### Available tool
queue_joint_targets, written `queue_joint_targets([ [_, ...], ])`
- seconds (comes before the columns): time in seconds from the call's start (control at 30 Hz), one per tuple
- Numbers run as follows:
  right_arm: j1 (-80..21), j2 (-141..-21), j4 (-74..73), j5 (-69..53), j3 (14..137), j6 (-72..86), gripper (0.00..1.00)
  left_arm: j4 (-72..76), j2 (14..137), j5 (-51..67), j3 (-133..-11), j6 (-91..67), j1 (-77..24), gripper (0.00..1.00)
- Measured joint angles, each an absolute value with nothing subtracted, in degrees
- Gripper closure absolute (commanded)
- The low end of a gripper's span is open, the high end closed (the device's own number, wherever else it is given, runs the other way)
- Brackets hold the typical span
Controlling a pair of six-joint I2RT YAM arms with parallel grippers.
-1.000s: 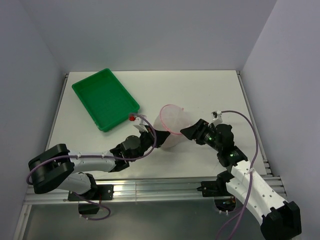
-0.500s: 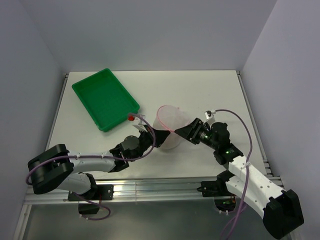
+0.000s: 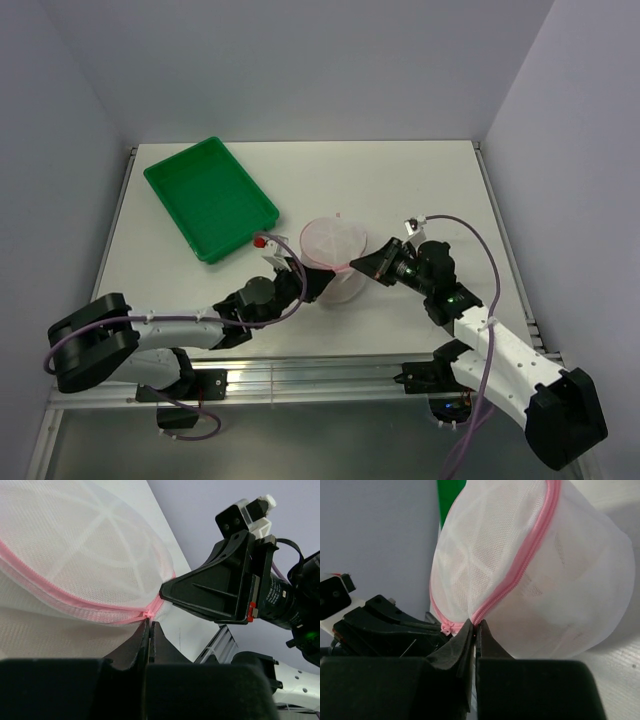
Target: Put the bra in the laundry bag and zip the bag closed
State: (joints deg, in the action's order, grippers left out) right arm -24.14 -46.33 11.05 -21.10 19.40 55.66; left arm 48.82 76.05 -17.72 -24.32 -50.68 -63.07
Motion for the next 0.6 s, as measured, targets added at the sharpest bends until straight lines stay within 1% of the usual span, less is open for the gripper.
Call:
queue_joint_targets([
  [0.1, -23.1, -48.0, 10.2, -21.9, 20.8, 52.7, 1.0, 46.3, 72.6, -18.5, -22.8, -50.4, -63.2, 1.0],
  [0.23, -15.8, -51.8, 10.3, -24.3, 21.8, 48.2, 1.0, 41.2, 65.3, -21.7, -20.2, -50.1, -62.9, 1.0],
  [0.33, -11.6, -56.9, 10.2, -28.9, 23.4, 45.4, 1.0, 37.3, 60.7, -23.5, -18.9, -50.0, -62.9, 1.0],
  [0.53, -11.1, -69.6, 12.9, -37.6, 31.7, 42.6, 1.0, 33.1, 57.6, -25.7, -18.4, -49.0, -62.7, 1.0],
  [0.57, -11.1, -70.9, 13.0, -38.1, 32.8, 42.5, 0.96, 33.2, 57.9, -25.7, -18.4, -48.9, -62.7, 1.0],
  [0.6, -11.1, -71.9, 12.9, -38.3, 33.7, 42.4, 0.88, 33.7, 58.6, -25.7, -18.3, -48.9, -62.7, 1.0],
])
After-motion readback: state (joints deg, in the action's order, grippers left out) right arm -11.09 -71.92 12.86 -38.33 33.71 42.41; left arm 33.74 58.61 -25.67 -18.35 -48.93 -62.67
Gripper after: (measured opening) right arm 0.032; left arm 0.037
